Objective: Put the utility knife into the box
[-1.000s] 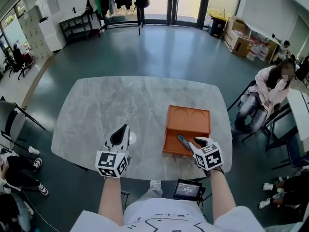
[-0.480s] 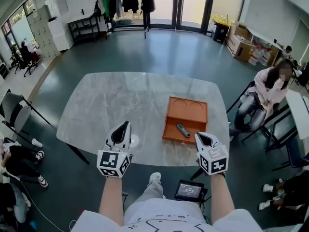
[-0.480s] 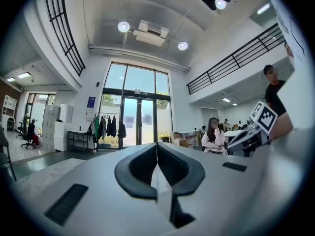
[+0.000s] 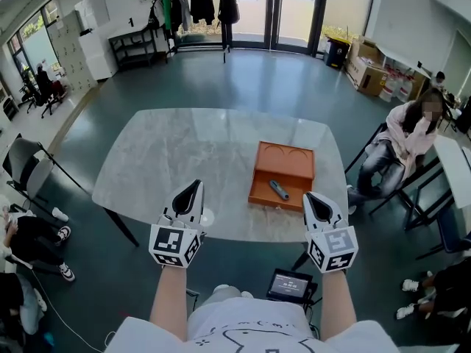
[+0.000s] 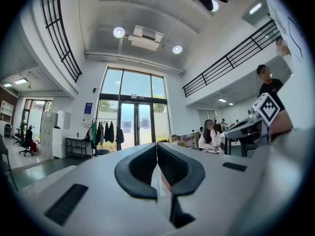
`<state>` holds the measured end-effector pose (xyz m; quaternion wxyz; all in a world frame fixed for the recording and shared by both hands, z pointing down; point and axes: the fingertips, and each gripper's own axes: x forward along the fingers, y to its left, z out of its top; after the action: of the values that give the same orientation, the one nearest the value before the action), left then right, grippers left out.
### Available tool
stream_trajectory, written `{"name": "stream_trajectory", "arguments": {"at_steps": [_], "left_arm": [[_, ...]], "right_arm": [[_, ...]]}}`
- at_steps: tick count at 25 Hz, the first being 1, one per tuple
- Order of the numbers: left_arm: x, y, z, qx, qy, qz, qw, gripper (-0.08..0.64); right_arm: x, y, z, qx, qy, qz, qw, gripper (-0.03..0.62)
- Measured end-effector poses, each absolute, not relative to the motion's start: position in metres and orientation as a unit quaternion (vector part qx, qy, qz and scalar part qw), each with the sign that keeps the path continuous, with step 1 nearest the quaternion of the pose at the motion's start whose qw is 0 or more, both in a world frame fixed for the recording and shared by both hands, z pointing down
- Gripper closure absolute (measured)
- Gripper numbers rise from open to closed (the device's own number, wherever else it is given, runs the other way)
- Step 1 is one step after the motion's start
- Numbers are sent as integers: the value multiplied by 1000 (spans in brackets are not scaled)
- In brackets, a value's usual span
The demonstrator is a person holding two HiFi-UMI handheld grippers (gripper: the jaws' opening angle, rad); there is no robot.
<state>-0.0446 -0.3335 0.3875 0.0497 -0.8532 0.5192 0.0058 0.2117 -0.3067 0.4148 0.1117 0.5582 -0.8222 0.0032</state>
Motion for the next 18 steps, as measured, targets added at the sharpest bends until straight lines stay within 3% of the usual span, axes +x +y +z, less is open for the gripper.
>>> {"name": "stream_trajectory", "arguments": {"at_steps": [18], "left_arm": [[-58, -306, 345, -874, 476, 27, 91, 545]], "right_arm": [[184, -267, 368, 602, -795, -33, 61, 583]]}}
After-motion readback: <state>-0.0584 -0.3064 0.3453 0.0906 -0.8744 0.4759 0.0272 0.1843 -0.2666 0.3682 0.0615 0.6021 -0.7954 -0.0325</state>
